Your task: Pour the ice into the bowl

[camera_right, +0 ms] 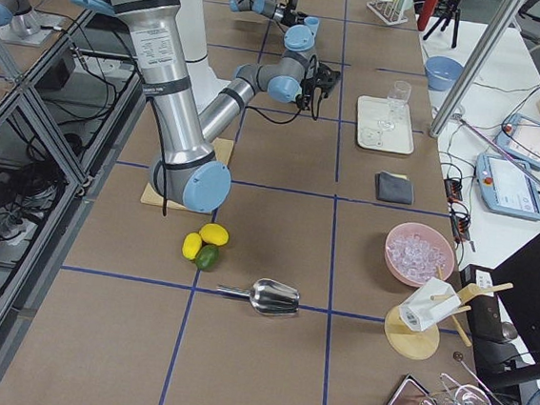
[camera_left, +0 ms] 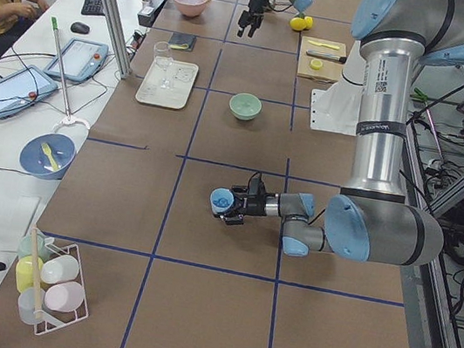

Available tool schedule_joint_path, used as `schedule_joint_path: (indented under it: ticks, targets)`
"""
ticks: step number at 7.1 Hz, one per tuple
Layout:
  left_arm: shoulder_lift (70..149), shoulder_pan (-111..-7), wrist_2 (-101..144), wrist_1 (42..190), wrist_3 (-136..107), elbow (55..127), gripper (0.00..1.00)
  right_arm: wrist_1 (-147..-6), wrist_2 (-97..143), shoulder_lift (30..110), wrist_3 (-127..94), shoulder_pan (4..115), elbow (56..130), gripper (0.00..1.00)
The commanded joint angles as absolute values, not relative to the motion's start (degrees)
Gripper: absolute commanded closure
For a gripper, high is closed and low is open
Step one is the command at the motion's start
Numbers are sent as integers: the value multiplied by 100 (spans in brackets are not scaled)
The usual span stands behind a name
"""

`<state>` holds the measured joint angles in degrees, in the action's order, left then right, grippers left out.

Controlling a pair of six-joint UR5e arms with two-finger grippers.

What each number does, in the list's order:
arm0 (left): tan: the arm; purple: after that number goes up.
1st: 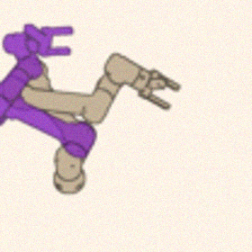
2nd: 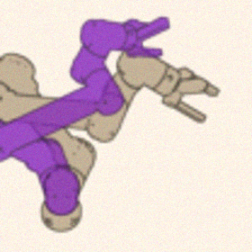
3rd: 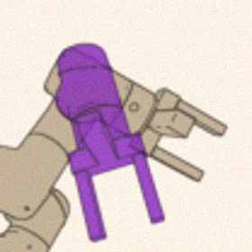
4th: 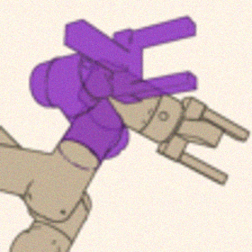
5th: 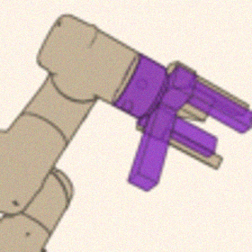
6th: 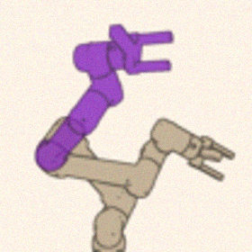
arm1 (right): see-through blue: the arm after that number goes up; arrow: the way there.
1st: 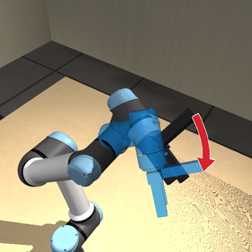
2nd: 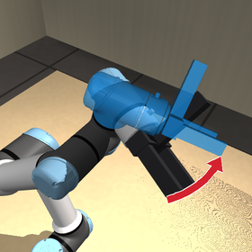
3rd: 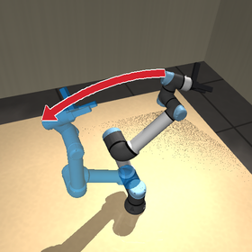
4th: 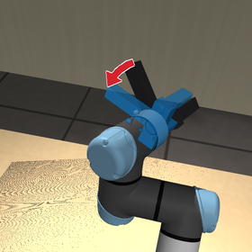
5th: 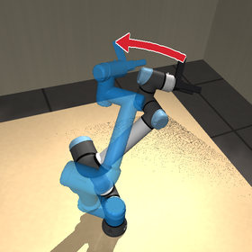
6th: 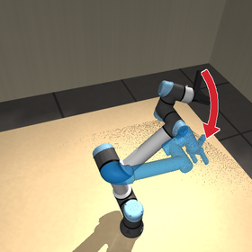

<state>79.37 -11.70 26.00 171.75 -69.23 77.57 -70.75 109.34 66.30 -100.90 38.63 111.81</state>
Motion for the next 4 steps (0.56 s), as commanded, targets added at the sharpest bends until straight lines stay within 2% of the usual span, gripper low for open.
schedule_joint_path:
  ticks: [1, 2, 3, 4]
  targets:
    - [7954, -1213, 2654, 17165, -6926, 7752, 7, -7075, 10934, 6636, -10090, 3867, 11180, 0]
    - [7945, -1213, 2672, 17165, -6917, 7752, 31, -7075, 10934, 6636, -10090, 3858, 11180, 0]
    - [7945, -1213, 2837, 17174, -6917, 7761, 65, -7075, 10934, 6636, -10090, 3858, 11180, 0]
    - [7945, -1343, 2987, 17270, -6247, 7787, 90, -7075, 10934, 6636, -10090, 3867, 11188, 0]
